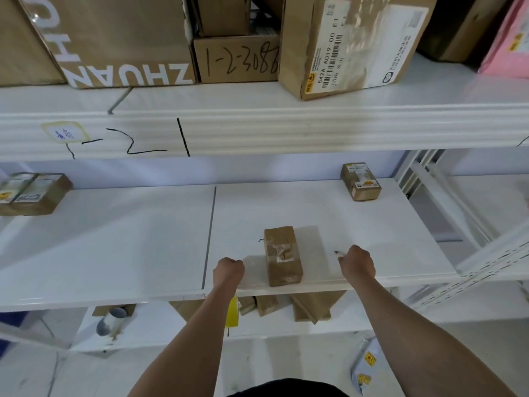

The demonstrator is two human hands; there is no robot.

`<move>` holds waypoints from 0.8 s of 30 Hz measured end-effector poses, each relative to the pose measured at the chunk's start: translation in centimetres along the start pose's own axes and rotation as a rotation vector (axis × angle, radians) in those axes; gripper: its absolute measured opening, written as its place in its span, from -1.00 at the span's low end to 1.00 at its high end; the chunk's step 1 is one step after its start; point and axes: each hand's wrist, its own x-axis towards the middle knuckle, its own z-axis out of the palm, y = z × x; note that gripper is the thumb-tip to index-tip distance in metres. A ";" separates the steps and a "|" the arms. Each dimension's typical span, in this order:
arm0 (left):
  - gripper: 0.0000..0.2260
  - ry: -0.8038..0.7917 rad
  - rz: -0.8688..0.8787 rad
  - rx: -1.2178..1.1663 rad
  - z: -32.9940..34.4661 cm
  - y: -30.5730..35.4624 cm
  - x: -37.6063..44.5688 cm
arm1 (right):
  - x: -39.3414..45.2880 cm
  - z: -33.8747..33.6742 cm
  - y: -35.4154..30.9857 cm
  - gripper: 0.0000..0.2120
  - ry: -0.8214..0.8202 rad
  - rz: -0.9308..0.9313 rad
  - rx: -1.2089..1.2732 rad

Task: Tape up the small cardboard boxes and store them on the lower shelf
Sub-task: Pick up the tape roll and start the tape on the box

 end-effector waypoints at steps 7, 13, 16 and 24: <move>-0.73 0.209 -0.144 -0.125 -1.6 -3.2 -0.9 | -2.3 0.6 -2.0 -0.86 0.241 -0.027 0.291; -0.72 0.188 -0.304 -0.238 -4.3 -6.3 -1.8 | -8.6 3.3 -5.2 -0.62 0.232 0.008 0.621; -0.67 0.013 -0.273 -0.269 -4.3 -7.2 -1.6 | -12.2 5.5 -6.4 -0.65 0.125 0.053 0.566; -0.51 -0.422 -0.374 -0.222 -4.0 -8.5 -2.7 | -15.5 8.0 -9.0 -0.75 -0.351 0.111 0.668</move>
